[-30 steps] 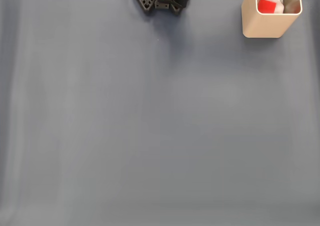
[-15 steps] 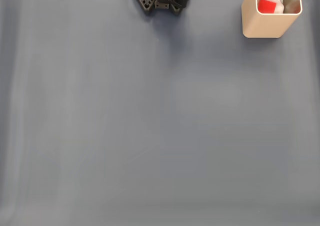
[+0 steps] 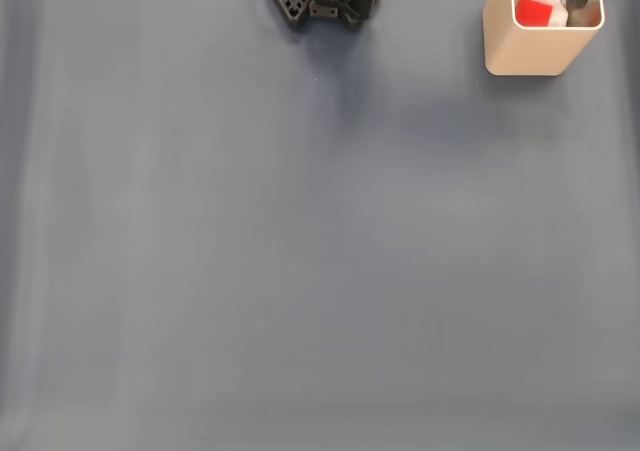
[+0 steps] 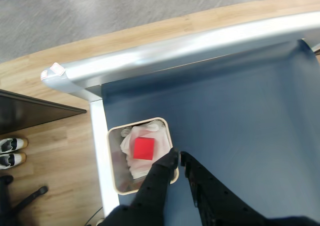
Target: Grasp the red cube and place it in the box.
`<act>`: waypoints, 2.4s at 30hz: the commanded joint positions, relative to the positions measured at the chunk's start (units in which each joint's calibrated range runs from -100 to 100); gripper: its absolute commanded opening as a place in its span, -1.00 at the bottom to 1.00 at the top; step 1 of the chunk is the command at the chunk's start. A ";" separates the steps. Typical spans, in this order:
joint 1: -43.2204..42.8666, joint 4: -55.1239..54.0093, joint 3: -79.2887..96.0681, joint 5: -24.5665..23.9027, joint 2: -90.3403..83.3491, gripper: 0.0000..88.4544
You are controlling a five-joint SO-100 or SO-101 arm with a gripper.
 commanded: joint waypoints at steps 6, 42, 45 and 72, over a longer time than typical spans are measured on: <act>12.66 -4.25 -0.62 2.69 -2.65 -1.00; 54.62 -18.69 13.87 1.22 -5.94 -1.00; 55.90 -20.33 17.52 1.03 -7.76 -1.00; 59.02 -28.54 59.90 -1.81 -39.95 -1.00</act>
